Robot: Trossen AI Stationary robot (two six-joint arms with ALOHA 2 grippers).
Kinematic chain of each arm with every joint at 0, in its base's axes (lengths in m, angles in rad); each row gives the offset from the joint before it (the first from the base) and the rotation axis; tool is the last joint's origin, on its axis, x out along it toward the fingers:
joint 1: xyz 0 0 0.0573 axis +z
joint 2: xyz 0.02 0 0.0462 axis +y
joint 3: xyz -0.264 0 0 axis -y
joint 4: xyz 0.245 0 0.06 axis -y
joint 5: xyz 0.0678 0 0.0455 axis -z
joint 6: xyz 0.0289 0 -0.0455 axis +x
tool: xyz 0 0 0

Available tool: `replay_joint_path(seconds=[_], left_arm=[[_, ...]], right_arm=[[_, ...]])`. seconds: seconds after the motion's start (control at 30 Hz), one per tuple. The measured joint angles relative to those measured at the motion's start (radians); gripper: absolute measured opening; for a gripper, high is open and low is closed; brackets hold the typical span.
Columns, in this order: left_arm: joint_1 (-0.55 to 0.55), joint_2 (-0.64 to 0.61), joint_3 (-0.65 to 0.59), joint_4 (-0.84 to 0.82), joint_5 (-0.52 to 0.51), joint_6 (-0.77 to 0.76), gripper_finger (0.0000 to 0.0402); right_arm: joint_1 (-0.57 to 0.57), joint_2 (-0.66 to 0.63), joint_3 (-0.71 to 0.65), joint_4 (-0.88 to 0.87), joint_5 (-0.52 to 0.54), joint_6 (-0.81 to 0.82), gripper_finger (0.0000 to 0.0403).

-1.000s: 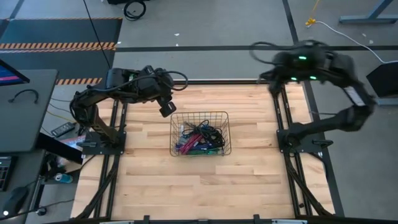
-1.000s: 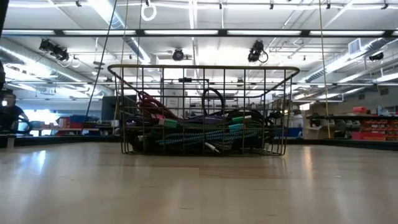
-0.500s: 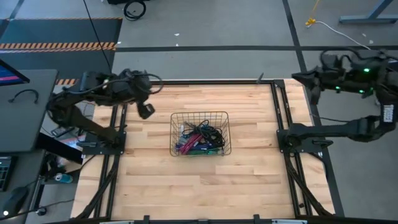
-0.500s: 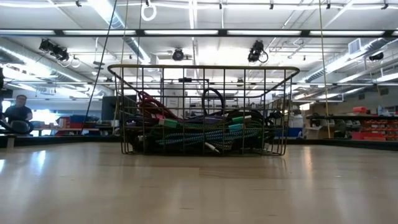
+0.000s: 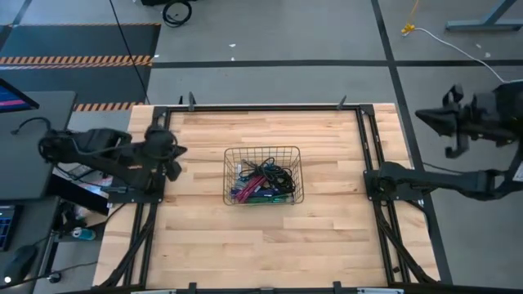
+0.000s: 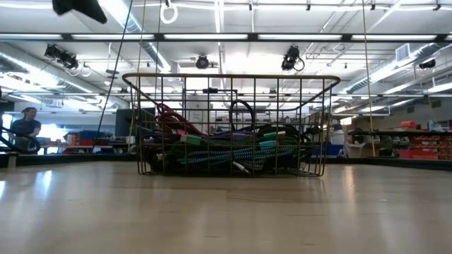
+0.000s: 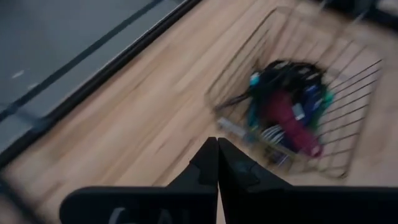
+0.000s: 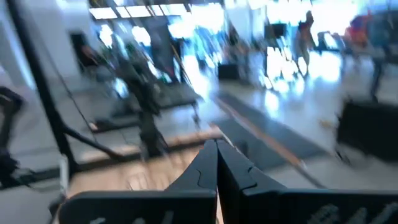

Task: Pick and place USB-C Cables
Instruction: Return to Home Position

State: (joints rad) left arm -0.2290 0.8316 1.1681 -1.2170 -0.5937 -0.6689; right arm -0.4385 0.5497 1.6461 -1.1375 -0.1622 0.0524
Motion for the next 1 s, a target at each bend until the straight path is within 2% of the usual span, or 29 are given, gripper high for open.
replay_joint_path(seconds=[0.17,0.27,0.47,0.57,0.7,1.0], left_arm=[[-0.050,-0.165,-0.262,0.327,-0.019,0.052,0.0001],[-0.061,-0.240,-0.381,0.496,-0.020,0.098,0.0001],[-0.068,-0.346,-0.547,0.687,-0.020,0.131,0.0001],[-0.069,-0.382,-0.609,0.733,-0.020,0.127,0.0001],[-0.073,-0.419,-0.682,0.785,-0.019,0.108,0.0000],[-0.074,-0.475,-0.809,0.924,-0.012,0.107,0.0000]], right_arm=[[-0.047,-0.203,-0.249,0.222,-0.095,0.034,0.0000],[-0.081,-0.327,-0.408,0.287,-0.104,0.093,0.0000],[-0.156,-0.547,-0.706,0.409,-0.140,0.224,0.0000],[-0.191,-0.523,-0.771,0.407,-0.190,0.249,0.0000],[-0.214,-0.504,-0.887,0.530,-0.265,0.283,0.0000],[-0.217,-0.521,-1.173,0.969,-0.330,0.397,0.0000]])
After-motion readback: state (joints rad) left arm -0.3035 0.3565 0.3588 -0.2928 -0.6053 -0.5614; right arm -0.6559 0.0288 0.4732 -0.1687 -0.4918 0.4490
